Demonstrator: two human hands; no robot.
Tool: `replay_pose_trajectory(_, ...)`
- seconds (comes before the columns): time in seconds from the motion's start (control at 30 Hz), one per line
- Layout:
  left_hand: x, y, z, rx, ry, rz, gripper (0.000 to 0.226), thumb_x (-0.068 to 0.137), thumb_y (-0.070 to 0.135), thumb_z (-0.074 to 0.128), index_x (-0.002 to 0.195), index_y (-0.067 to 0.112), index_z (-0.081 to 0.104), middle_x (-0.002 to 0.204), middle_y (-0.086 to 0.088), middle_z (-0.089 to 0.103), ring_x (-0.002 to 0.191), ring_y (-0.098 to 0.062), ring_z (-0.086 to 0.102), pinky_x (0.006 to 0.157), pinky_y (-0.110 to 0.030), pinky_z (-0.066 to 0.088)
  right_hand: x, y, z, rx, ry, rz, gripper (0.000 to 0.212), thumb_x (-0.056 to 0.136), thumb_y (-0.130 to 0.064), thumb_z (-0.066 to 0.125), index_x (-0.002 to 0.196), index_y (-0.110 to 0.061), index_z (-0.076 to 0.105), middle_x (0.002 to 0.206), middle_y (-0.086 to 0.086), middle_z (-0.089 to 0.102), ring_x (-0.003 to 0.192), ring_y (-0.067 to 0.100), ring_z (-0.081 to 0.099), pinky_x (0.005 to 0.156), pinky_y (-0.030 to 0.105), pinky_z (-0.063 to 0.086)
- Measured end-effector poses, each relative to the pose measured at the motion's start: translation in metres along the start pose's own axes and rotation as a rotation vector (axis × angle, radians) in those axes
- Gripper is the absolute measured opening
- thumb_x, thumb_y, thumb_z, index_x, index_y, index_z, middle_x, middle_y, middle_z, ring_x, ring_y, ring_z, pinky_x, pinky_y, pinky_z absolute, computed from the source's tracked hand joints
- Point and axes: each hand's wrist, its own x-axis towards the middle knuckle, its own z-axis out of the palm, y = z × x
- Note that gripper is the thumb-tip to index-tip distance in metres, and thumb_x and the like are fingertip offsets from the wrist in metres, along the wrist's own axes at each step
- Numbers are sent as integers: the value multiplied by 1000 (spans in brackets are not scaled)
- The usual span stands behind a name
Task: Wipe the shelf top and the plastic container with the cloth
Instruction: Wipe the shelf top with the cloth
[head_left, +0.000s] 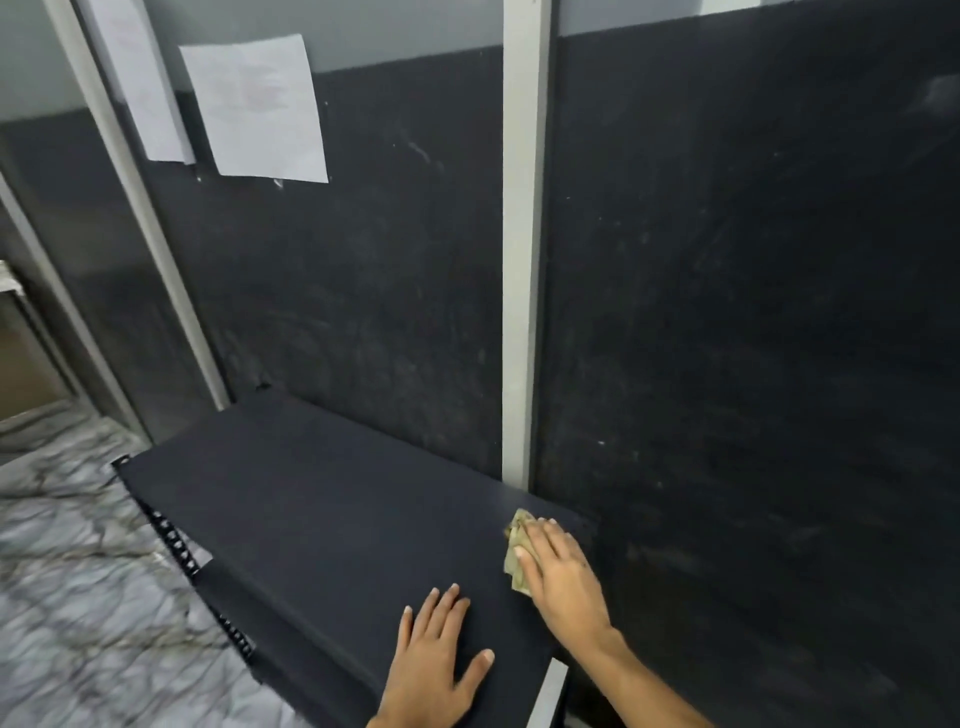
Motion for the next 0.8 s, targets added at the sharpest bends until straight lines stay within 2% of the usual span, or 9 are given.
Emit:
replay_pose_trajectory(0.07, -5, 3, -1, 13, -71, 2, 75, 86, 67, 47, 136, 16, 70, 149, 1, 62, 135, -24, 62, 117, -34, 1, -4, -13, 27, -59, -158, 9, 47, 102, -36, 48, 144, -15, 49, 146, 10, 52, 137, 26, 43, 114, 40, 29)
replay_pose_trajectory(0.1, -4, 4, -1, 30, -59, -3, 75, 84, 67, 49, 131, 14, 73, 144, -1, 67, 129, -25, 67, 116, -33, 3, -9, -16, 37, -102, -238, 31, 51, 105, -42, 36, 150, -19, 40, 154, 6, 42, 144, 23, 32, 117, 38, 19)
replay_pose_trajectory(0.2, -2, 0, 5, 87, -27, -14, 78, 85, 67, 51, 134, 8, 71, 146, -6, 65, 132, -26, 64, 117, -34, 5, -14, -21, 54, -132, -388, 106, 62, 103, -52, 17, 158, -22, 17, 165, 0, 12, 151, 18, 3, 119, 38, -2)
replay_pose_trajectory(0.27, -2, 0, 4, 122, -35, -17, 80, 86, 66, 52, 136, 6, 69, 147, -7, 64, 135, -27, 62, 117, -36, 5, -12, -16, 51, -86, -501, 104, 65, 102, -56, 12, 158, -24, 10, 166, -2, -1, 150, 16, -7, 118, 38, -7)
replay_pose_trajectory(0.33, -3, 0, 4, 128, -50, -15, 80, 87, 66, 52, 138, 6, 67, 149, -7, 62, 136, -27, 60, 118, -37, 5, -13, -4, 47, -118, -550, 39, 66, 100, -59, 10, 158, -29, 8, 165, -5, -5, 150, 14, -9, 117, 39, -8)
replay_pose_trajectory(0.43, -3, -1, 6, 142, -24, -16, 80, 88, 66, 52, 139, 6, 65, 150, -7, 61, 138, -27, 59, 119, -37, 5, -21, 7, 45, -197, -519, -32, 69, 96, -65, 9, 157, -33, 2, 164, -9, -9, 148, 13, -15, 116, 42, -14)
replay_pose_trajectory(0.5, -2, -2, 7, 147, -3, -14, 81, 87, 66, 51, 140, 6, 65, 151, -7, 60, 138, -28, 58, 119, -37, 5, -21, 6, 52, -214, -470, -6, 72, 93, -69, 6, 157, -35, 3, 164, -9, -8, 147, 13, -17, 114, 43, -16)
replay_pose_trajectory(0.63, 1, -2, 9, 161, -28, -21, 83, 87, 66, 50, 141, 4, 64, 151, -8, 59, 138, -29, 58, 119, -38, 6, -6, 2, 64, -221, -404, 110, 75, 90, -72, 4, 156, -37, 9, 165, -9, 0, 150, 15, -8, 116, 47, -10)
replay_pose_trajectory(0.8, 6, 2, 11, 192, 4, -8, 82, 88, 66, 51, 142, 5, 63, 153, -7, 58, 140, -27, 56, 119, -37, 3, 7, 10, 73, -201, -381, 176, 76, 88, -73, 7, 156, -38, 11, 165, -9, 3, 150, 14, -6, 115, 44, -14)
